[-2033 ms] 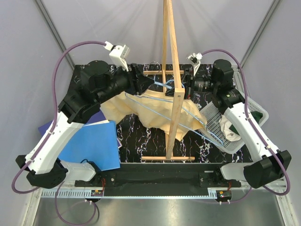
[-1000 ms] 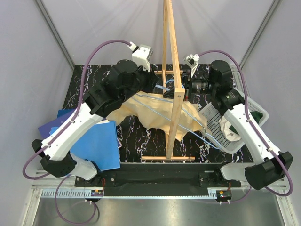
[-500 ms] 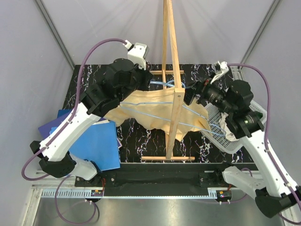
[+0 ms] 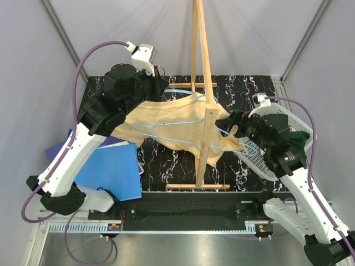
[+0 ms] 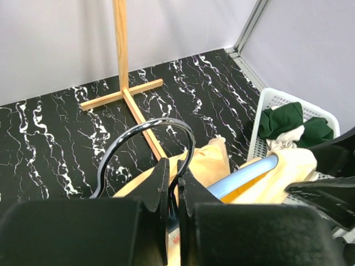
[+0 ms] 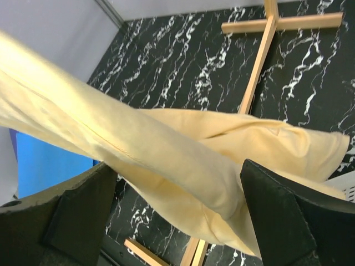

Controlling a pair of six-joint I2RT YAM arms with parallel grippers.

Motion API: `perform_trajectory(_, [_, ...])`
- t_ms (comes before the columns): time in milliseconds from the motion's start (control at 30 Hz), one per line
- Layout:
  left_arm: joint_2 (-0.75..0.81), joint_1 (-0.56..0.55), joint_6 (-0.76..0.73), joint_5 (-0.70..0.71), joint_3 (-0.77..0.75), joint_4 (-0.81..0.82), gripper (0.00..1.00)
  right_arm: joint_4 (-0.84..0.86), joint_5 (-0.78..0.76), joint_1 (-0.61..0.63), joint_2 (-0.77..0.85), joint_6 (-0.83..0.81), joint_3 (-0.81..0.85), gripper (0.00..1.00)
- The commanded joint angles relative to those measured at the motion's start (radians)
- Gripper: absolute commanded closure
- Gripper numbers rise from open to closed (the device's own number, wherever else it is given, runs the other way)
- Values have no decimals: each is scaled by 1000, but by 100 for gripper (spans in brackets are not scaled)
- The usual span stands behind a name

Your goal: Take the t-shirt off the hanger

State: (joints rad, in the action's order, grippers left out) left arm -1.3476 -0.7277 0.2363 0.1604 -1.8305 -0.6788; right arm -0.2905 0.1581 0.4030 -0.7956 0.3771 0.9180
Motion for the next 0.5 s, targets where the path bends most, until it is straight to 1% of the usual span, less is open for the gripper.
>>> perform_trajectory(0, [39, 24, -2, -71, -21, 81, 100, 42, 57, -3, 21, -29, -36, 2])
perform_trajectory(67, [42, 33, 0, -78, -16, 81, 100, 42, 63, -3, 27, -47, -48, 9])
perform_trajectory(167, [42, 50, 3, -90, -15, 81, 100, 47, 72, -3, 44, -76, -73, 15])
perform_trajectory(233, [42, 60, 5, -105, -13, 81, 100, 45, 46, -3, 53, -79, -87, 20])
perform_trajectory(267, [44, 63, 9, -111, -9, 82, 100, 48, 38, -3, 56, -81, -90, 33])
perform_trajectory(300, [44, 65, 11, -117, -7, 82, 100, 54, 32, -1, 61, -80, -90, 41])
perform_trajectory(400, [59, 67, 27, -124, 25, 93, 100, 73, 2, -3, 68, -67, -94, 56])
perform_trajectory(433, [67, 67, 34, -128, 40, 102, 100, 76, -26, -1, 70, -60, -99, 60])
perform_trajectory(467, [73, 67, 41, -140, 71, 111, 100, 77, -43, -3, 72, -57, -99, 66])
